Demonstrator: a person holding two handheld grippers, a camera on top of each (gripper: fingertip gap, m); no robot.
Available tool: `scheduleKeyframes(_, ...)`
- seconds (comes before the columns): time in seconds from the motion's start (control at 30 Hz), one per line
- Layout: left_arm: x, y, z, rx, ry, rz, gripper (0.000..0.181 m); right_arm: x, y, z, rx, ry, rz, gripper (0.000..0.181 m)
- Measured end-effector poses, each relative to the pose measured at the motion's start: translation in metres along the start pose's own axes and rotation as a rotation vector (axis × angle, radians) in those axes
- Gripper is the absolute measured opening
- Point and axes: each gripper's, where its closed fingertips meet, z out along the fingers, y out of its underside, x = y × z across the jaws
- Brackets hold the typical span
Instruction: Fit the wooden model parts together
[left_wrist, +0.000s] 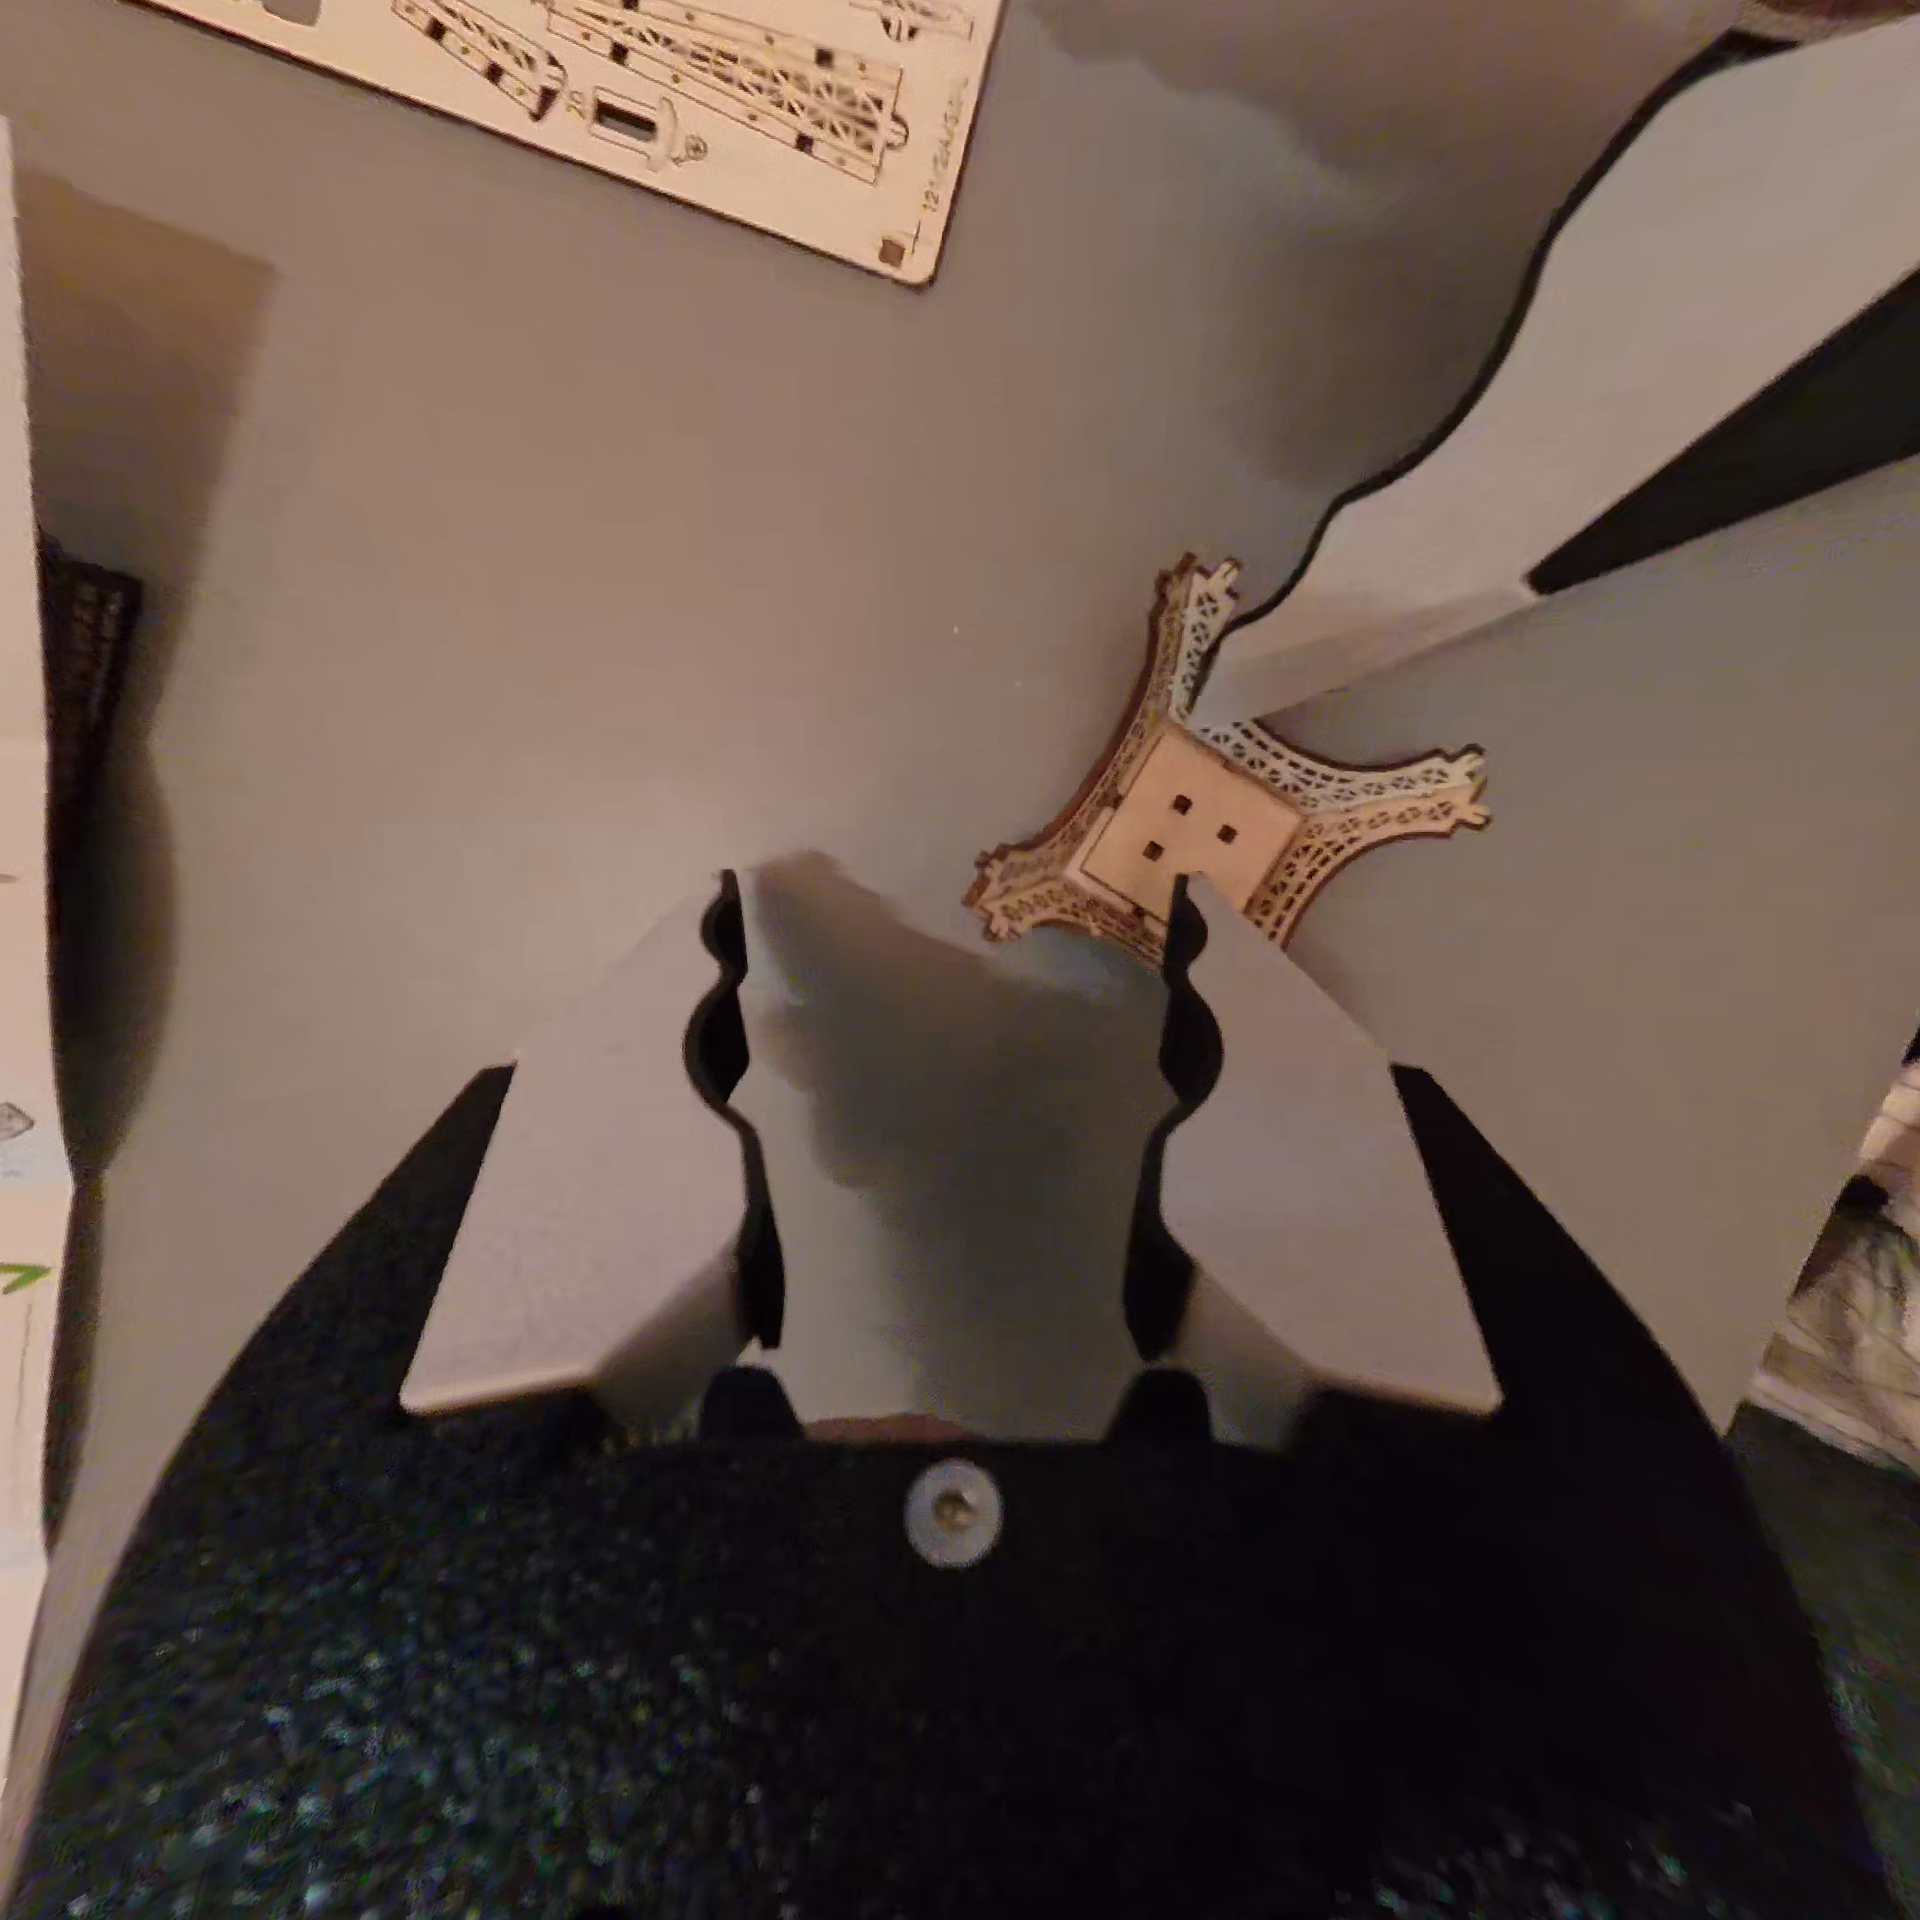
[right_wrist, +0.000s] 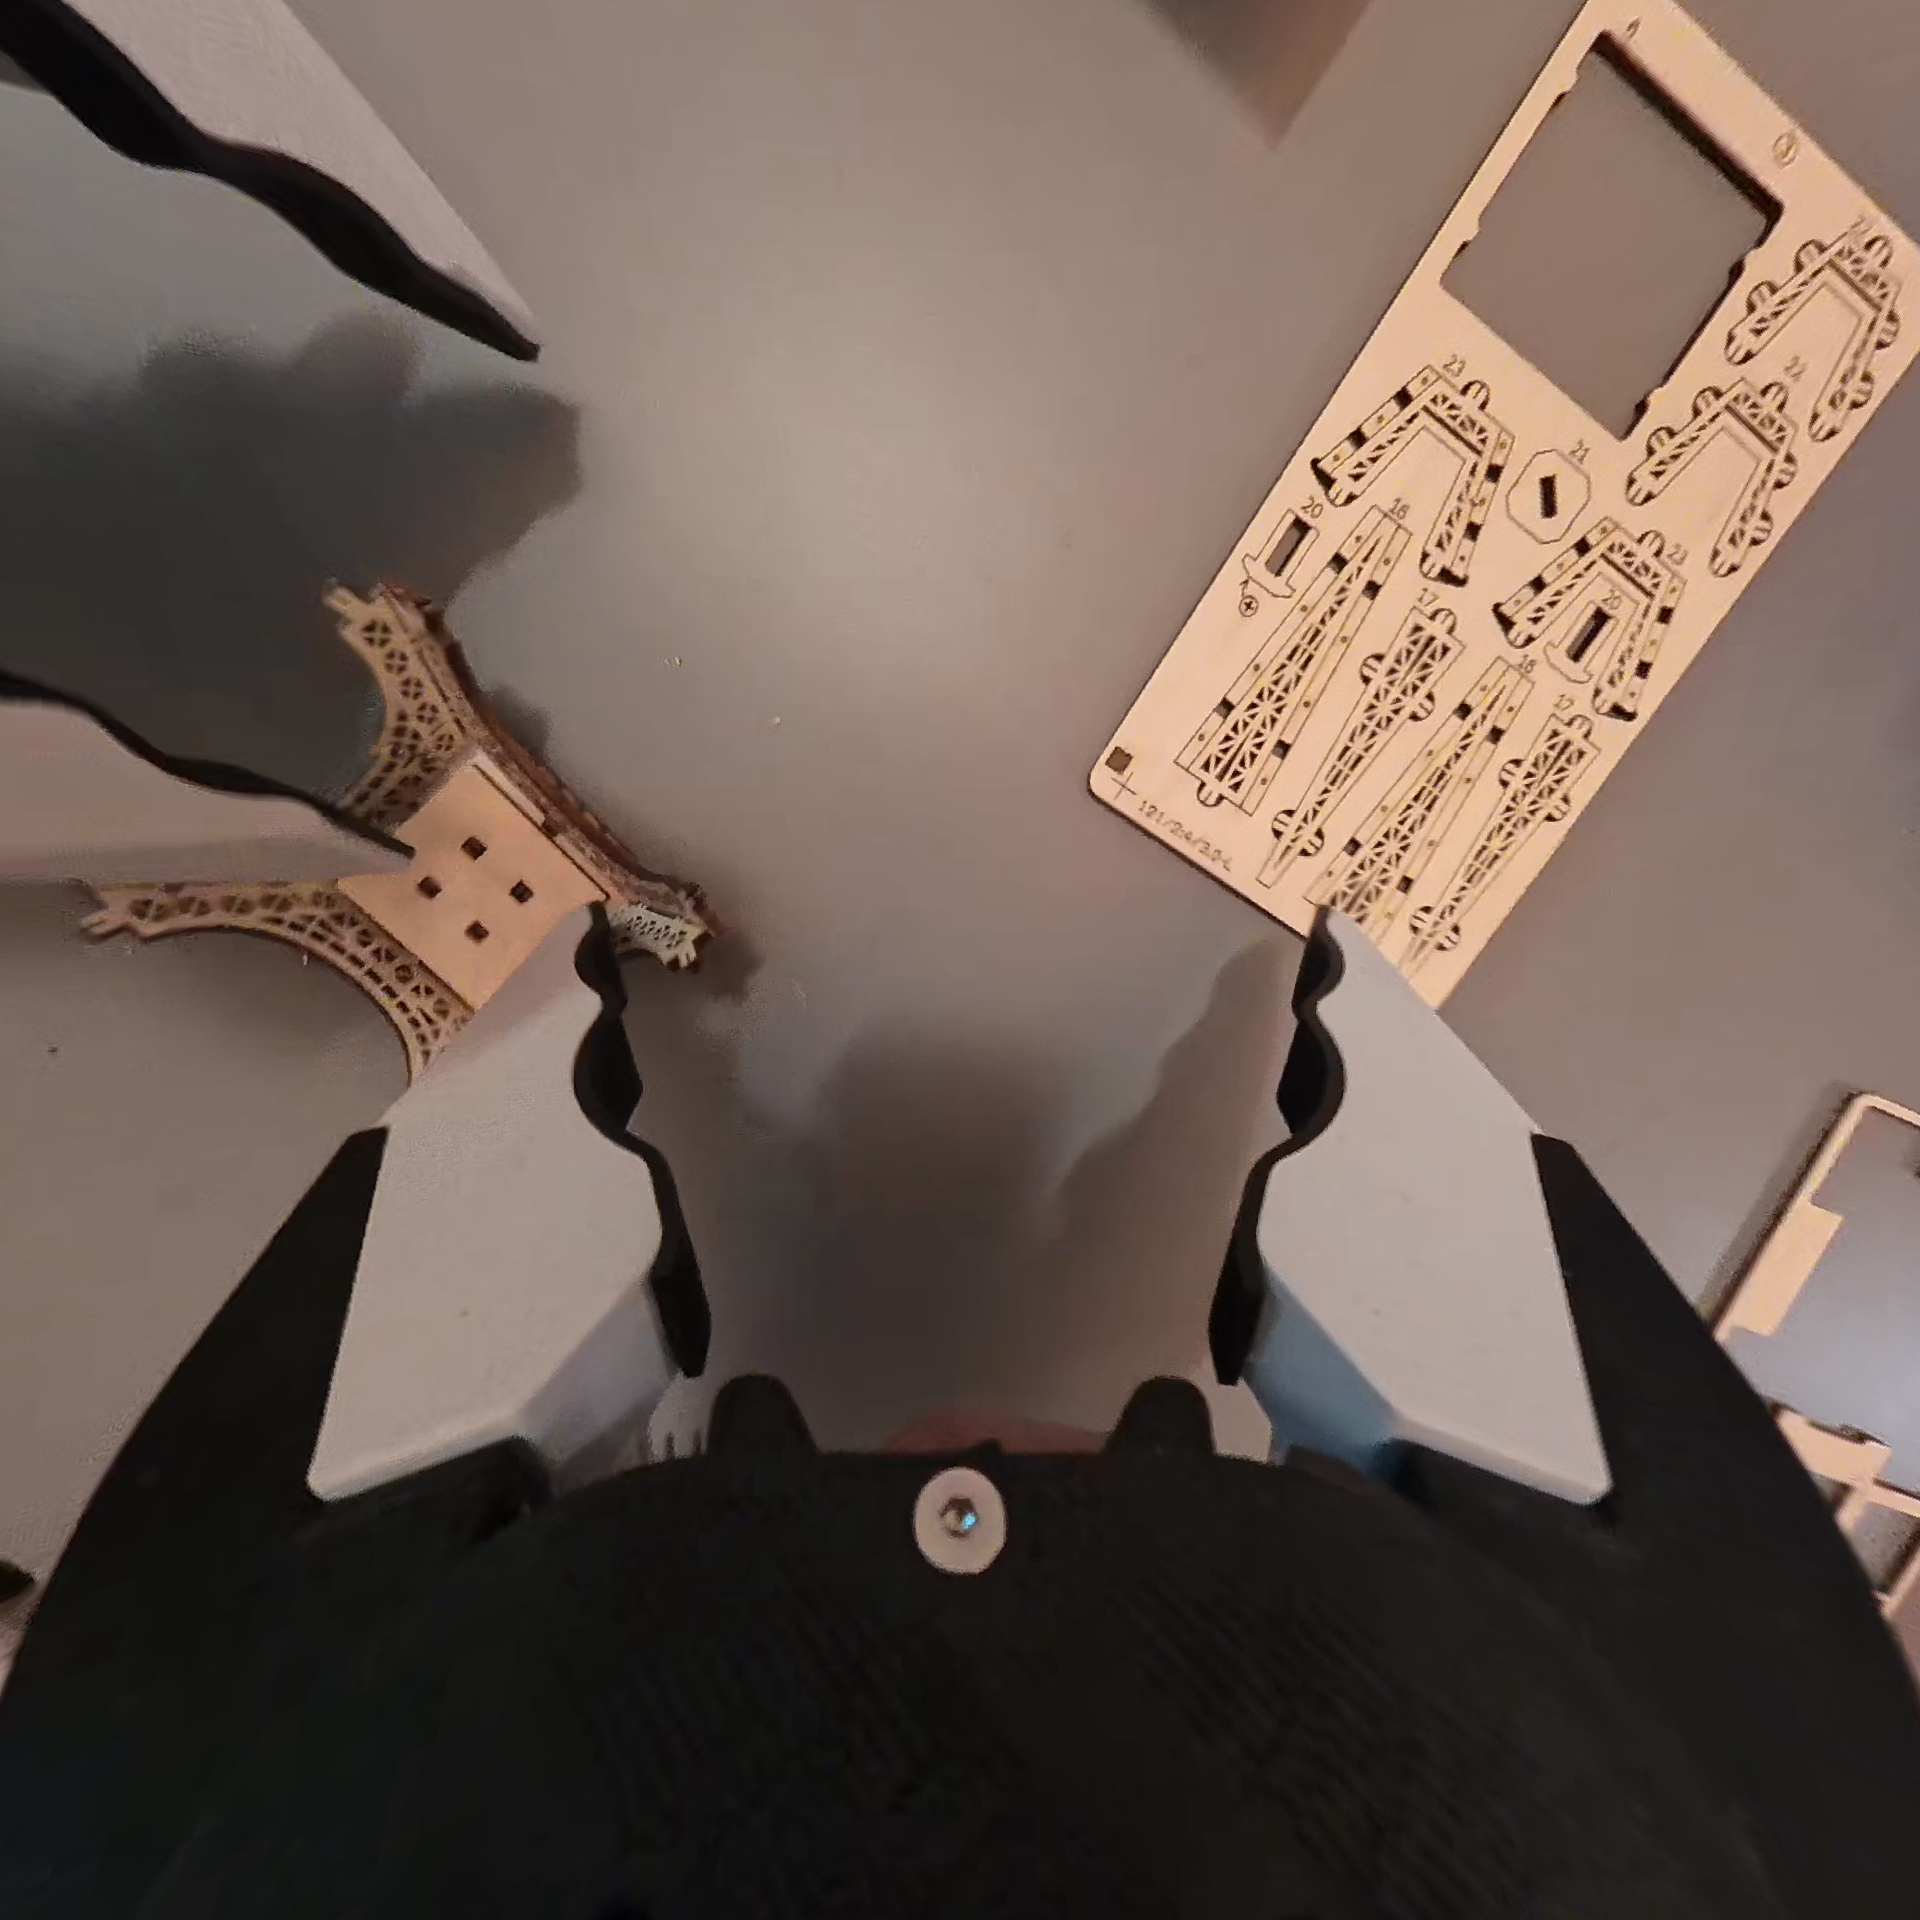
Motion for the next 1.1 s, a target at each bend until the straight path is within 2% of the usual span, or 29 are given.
scheduleKeyframes(0.03,0.0,-0.004,-0.005,0.04,0.014,-0.016,0.076,0.001,-0.001,-0.005,0.011,-0.002,-0.002,0.123)
scheduleKeyframes(0.1,0.007,-0.014,-0.021,0.141,0.078,0.018,0.042,-0.001,-0.003,-0.02,0.045,-0.043,-0.003,0.114)
scheduleKeyframes(0.13,0.01,-0.021,-0.031,0.207,0.101,0.055,0.028,-0.005,-0.004,-0.028,0.067,-0.086,-0.01,0.093)
scheduleKeyframes(0.17,0.014,-0.027,-0.041,0.27,0.116,0.098,0.022,-0.009,-0.007,-0.036,0.099,-0.123,-0.01,0.067)
scheduleKeyframes(0.23,0.024,-0.034,-0.056,0.336,0.164,0.2,0.009,-0.018,-0.012,-0.051,0.171,-0.205,-0.004,0.053)
scheduleKeyframes(0.27,0.031,-0.031,-0.059,0.324,0.201,0.273,0.003,-0.026,-0.014,-0.058,0.206,-0.258,-0.02,0.031)
scheduleKeyframes(0.33,0.038,-0.018,-0.055,0.243,0.225,0.41,0.0,-0.043,-0.013,-0.07,0.265,-0.342,-0.071,0.0)
scheduleKeyframes(0.43,0.044,-0.01,-0.04,0.18,0.242,0.534,0.0,-0.06,-0.008,-0.071,0.308,-0.322,-0.225,0.0)
scheduleKeyframes(0.5,0.049,-0.007,-0.029,0.122,0.28,0.579,0.0,-0.057,-0.004,-0.06,0.273,-0.185,-0.359,0.0)
scheduleKeyframes(0.57,0.046,-0.003,-0.02,0.041,0.271,0.604,0.0,-0.068,0.004,-0.049,0.221,-0.184,-0.473,0.0)
scheduleKeyframes(0.67,0.043,0.004,-0.015,-0.05,0.276,0.618,0.0,-0.08,-0.001,-0.045,0.267,-0.182,-0.544,0.0)
scheduleKeyframes(0.77,0.044,0.007,-0.012,-0.073,0.286,0.618,0.0,-0.071,-0.013,-0.047,0.354,-0.067,-0.601,0.0)
scheduleKeyframes(0.8,0.044,0.007,-0.012,-0.079,0.285,0.599,0.0,-0.065,-0.015,-0.047,0.35,-0.033,-0.584,0.0)
scheduleKeyframes(0.87,0.043,0.003,-0.01,-0.056,0.277,0.572,0.0,-0.068,-0.013,-0.042,0.312,-0.103,-0.515,0.0)
scheduleKeyframes(0.93,0.042,0.001,-0.011,-0.029,0.273,0.545,0.0,-0.061,-0.018,-0.037,0.309,-0.08,-0.399,0.0)
scheduleKeyframes(1.0,0.041,-0.003,-0.014,0.06,0.257,0.556,0.0,-0.07,-0.017,-0.035,0.3,-0.158,-0.303,0.0)
scheduleKeyframes(1.1,0.046,-0.01,-0.022,0.226,0.225,0.681,0.0,-0.082,-0.018,-0.031,0.282,-0.262,-0.212,0.0)
